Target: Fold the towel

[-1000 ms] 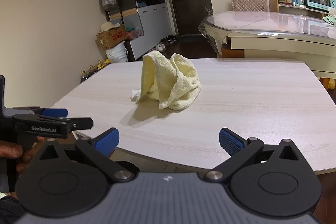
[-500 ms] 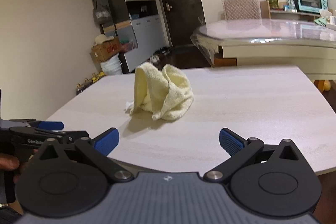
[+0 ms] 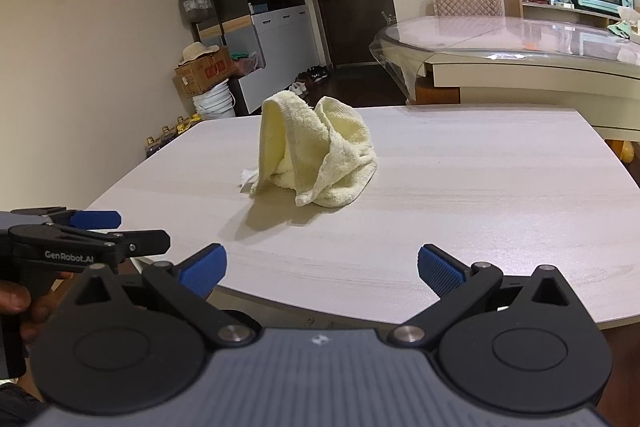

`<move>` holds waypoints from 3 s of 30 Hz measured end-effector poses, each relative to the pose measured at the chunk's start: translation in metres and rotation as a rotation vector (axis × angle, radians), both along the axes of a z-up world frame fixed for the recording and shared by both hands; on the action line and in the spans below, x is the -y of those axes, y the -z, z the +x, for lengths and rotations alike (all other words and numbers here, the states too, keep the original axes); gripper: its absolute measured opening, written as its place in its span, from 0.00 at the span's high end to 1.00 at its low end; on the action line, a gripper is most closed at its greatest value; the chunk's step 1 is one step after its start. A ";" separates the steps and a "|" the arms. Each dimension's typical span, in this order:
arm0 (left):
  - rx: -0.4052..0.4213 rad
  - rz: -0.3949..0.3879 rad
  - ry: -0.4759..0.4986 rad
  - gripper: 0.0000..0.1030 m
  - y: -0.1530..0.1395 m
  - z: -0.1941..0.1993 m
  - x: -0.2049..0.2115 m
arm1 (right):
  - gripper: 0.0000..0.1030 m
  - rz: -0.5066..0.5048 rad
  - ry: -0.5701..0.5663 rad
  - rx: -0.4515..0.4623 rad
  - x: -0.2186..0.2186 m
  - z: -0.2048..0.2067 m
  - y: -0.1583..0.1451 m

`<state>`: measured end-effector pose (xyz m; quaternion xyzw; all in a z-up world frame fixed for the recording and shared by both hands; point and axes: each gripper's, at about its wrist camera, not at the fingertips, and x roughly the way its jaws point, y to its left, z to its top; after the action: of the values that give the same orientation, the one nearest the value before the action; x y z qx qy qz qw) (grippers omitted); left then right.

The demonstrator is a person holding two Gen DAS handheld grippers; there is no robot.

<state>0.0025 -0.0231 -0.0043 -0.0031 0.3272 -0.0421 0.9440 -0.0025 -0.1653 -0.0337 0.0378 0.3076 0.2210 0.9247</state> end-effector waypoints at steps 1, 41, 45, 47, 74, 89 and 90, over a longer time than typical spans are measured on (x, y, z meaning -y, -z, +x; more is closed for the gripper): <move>-0.002 0.000 0.001 0.00 0.001 0.000 0.000 | 0.00 0.000 0.000 0.000 0.000 0.000 0.000; 0.053 0.051 0.119 0.00 0.012 0.052 -0.003 | 0.47 -0.017 -0.054 -0.040 -0.026 0.083 0.011; 0.086 0.103 0.172 0.00 0.012 0.064 -0.001 | 0.58 -0.001 -0.055 -0.054 -0.035 0.096 0.018; 0.097 0.111 0.195 0.00 0.014 0.067 -0.001 | 0.67 0.009 -0.050 -0.066 -0.038 0.103 0.022; 0.194 0.437 0.706 0.91 0.049 0.118 0.042 | 0.97 0.188 -0.001 -0.056 0.057 0.106 -0.027; 0.169 0.336 0.666 0.97 0.019 0.134 0.011 | 0.65 0.017 -0.093 -0.110 0.018 0.139 0.032; 0.164 0.335 0.663 0.97 0.018 0.134 0.008 | 0.66 0.004 -0.104 -0.110 0.014 0.143 0.035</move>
<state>0.1361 -0.0315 -0.0226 0.2607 0.2362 -0.2914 0.8896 0.1403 -0.1797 -0.0682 0.0359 0.3588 0.2671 0.8937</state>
